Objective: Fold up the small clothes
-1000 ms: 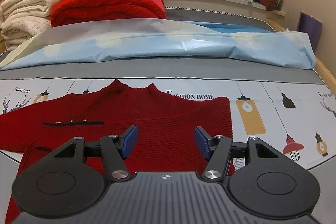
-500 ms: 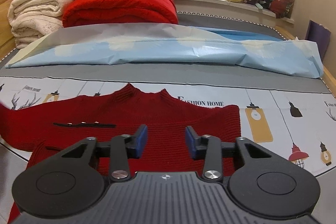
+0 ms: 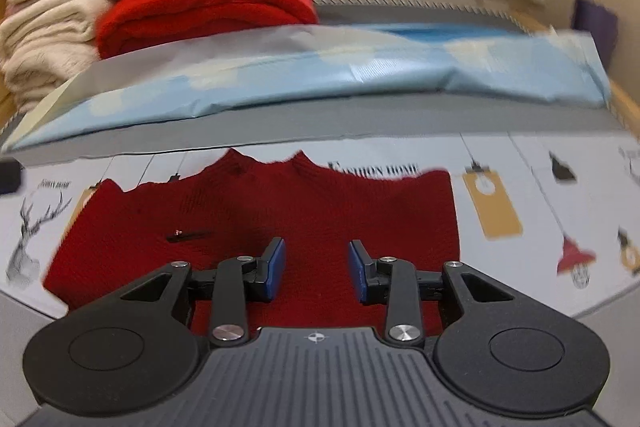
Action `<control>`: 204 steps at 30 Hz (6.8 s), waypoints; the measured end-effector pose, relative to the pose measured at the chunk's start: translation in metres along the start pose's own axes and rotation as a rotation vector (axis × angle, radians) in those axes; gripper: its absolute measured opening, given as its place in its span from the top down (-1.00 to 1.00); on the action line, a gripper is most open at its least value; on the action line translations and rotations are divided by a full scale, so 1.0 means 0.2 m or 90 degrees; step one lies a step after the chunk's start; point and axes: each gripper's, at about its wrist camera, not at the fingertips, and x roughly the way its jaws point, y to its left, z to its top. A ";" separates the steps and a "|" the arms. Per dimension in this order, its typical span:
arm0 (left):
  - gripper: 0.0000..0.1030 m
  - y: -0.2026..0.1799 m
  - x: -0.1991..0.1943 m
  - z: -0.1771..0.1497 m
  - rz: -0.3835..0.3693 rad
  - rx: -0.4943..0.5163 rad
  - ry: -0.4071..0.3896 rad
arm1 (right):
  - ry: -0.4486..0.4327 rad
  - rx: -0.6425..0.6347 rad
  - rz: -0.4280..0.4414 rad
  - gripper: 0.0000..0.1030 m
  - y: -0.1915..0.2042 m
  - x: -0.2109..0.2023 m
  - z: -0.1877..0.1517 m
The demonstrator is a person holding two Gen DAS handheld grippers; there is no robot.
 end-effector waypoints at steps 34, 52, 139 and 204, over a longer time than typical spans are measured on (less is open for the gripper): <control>0.66 0.29 0.04 0.05 0.168 -0.076 0.036 | -0.132 0.220 -0.023 0.98 -0.32 -0.10 0.04; 0.55 0.34 0.51 -0.36 0.230 0.061 0.236 | 0.087 0.238 -0.034 0.21 -0.49 0.35 -0.13; 0.39 0.37 -0.65 -1.50 0.258 0.066 0.270 | 0.213 0.164 -0.080 0.45 -0.76 -0.66 -1.28; 0.89 0.10 -1.77 -1.27 0.059 0.080 0.054 | -0.114 0.245 0.189 0.71 -0.75 -1.81 -1.23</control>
